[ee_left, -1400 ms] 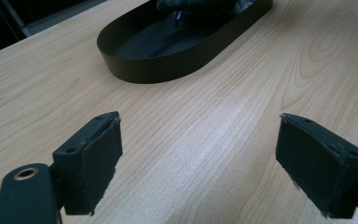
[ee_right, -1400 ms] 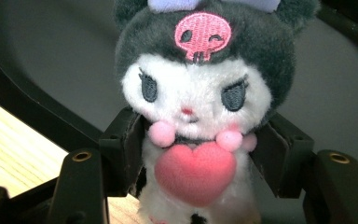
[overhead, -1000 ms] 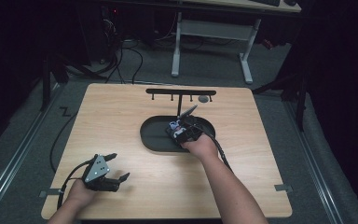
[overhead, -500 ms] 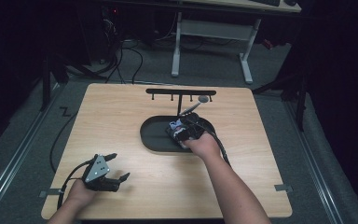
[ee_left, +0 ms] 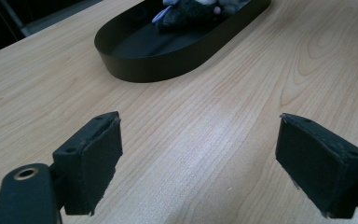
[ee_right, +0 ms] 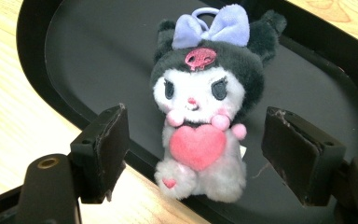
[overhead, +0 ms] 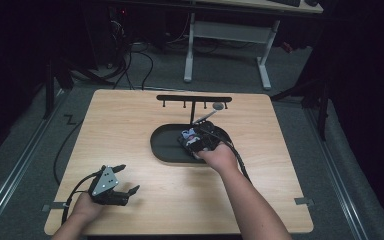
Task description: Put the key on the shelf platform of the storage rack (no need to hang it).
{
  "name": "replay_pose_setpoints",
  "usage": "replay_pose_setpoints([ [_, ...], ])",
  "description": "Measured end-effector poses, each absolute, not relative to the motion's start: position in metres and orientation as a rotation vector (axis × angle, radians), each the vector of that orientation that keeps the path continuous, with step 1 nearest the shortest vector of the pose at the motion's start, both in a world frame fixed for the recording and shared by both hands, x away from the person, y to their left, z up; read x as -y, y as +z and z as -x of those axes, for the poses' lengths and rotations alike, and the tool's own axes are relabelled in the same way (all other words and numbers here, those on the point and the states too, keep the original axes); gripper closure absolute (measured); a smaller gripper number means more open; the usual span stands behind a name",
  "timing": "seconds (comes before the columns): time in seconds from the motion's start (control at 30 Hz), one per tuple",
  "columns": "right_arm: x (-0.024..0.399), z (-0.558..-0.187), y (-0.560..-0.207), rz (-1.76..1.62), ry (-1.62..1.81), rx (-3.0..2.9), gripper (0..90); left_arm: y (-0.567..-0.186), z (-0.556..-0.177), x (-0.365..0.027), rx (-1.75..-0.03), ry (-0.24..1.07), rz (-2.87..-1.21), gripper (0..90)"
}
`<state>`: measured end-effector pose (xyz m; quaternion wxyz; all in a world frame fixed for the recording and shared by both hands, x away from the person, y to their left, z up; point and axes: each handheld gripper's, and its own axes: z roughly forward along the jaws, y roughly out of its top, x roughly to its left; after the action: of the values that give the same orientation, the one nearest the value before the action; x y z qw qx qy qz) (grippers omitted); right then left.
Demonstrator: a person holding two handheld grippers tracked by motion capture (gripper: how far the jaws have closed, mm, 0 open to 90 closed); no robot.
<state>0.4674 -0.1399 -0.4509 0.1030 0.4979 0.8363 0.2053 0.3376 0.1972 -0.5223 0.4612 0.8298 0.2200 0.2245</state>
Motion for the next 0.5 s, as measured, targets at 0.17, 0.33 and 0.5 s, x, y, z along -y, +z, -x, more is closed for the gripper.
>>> replay_pose_setpoints([
  [0.17, 0.143, -0.463, -0.447, -1.449, 0.608, -2.463, 24.0, -0.522, -0.338, -0.197, -0.544, 0.552, -2.040, 15.5],
  [0.33, 0.147, -0.455, -0.447, -1.432, 0.611, -2.451, 24.2, -0.522, -0.337, -0.197, -0.539, 0.554, -2.042, 15.5],
  [0.5, 0.156, -0.445, -0.450, -1.426, 0.607, -2.442, 22.0, -0.523, -0.338, -0.196, -0.544, 0.556, -2.045, 15.5],
])
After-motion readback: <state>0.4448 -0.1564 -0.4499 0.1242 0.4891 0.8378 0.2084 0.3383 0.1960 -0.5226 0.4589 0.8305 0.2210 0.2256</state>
